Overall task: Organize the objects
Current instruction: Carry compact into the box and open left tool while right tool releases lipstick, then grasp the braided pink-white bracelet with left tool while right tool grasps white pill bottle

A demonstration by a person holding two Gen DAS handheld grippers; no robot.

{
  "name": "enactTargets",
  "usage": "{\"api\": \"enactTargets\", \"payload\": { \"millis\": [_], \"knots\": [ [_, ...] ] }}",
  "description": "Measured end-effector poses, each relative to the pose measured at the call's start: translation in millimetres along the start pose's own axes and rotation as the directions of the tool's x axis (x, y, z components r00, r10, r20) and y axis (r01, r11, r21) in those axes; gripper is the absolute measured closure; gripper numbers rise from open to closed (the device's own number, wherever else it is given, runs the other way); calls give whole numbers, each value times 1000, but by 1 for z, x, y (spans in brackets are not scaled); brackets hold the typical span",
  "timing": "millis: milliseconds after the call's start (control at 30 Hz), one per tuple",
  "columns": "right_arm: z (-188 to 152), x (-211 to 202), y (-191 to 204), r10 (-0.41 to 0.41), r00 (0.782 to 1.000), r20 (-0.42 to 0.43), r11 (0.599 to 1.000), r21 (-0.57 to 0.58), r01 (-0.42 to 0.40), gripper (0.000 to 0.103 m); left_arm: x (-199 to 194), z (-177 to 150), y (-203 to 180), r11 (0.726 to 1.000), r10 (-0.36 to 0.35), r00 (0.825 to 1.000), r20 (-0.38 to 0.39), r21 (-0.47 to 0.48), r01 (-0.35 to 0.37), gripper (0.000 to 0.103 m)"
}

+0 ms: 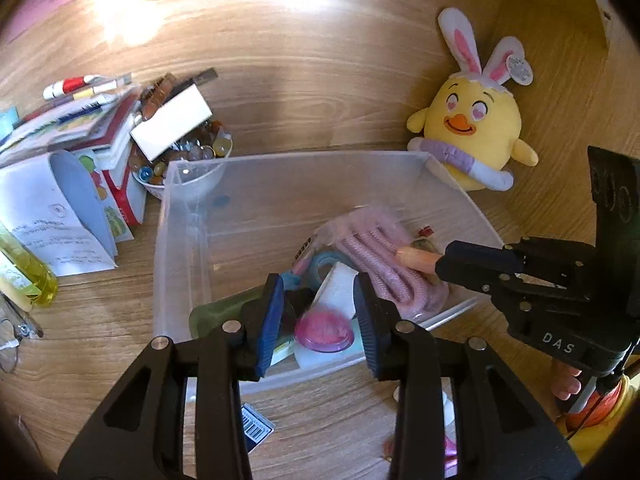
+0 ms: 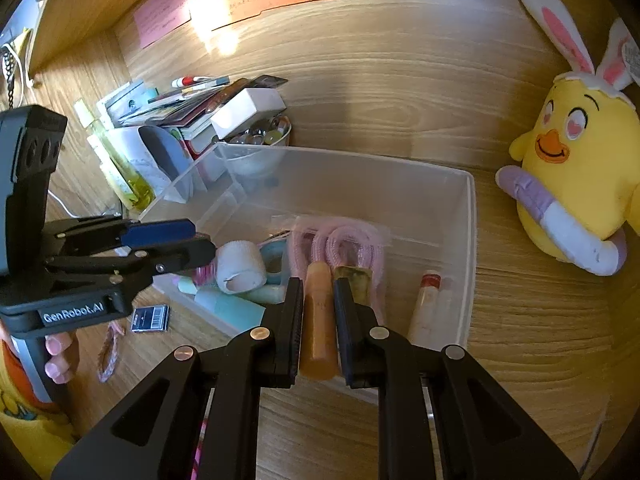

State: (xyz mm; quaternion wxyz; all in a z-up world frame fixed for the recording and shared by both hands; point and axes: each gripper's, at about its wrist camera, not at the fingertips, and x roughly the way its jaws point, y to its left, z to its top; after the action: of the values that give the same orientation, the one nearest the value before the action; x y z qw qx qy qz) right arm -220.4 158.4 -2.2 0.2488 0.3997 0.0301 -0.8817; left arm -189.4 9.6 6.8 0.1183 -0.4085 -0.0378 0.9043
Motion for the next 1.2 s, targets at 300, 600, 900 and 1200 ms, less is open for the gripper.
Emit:
{"api": "enactTargets", "payload": {
  "millis": [300, 600, 900, 1200],
  "knots": [
    [-8, -28, 13, -6, 999, 38, 999, -37, 7, 84, -46, -7, 1, 998, 70, 991, 115, -16, -68, 54],
    [-26, -59, 36, -21, 995, 94, 995, -96, 30, 66, -78, -34, 15, 990, 138, 980, 141, -24, -136, 35],
    [-52, -58, 51, -26, 996, 80, 993, -109, 35, 50, -82, -79, 36, 978, 203, 977, 59, -55, -199, 15],
    [-69, -29, 51, -3, 1000, -26, 997, -73, 1, 49, -64, -116, 44, 983, 177, 983, -52, -48, -180, 12]
  ]
}}
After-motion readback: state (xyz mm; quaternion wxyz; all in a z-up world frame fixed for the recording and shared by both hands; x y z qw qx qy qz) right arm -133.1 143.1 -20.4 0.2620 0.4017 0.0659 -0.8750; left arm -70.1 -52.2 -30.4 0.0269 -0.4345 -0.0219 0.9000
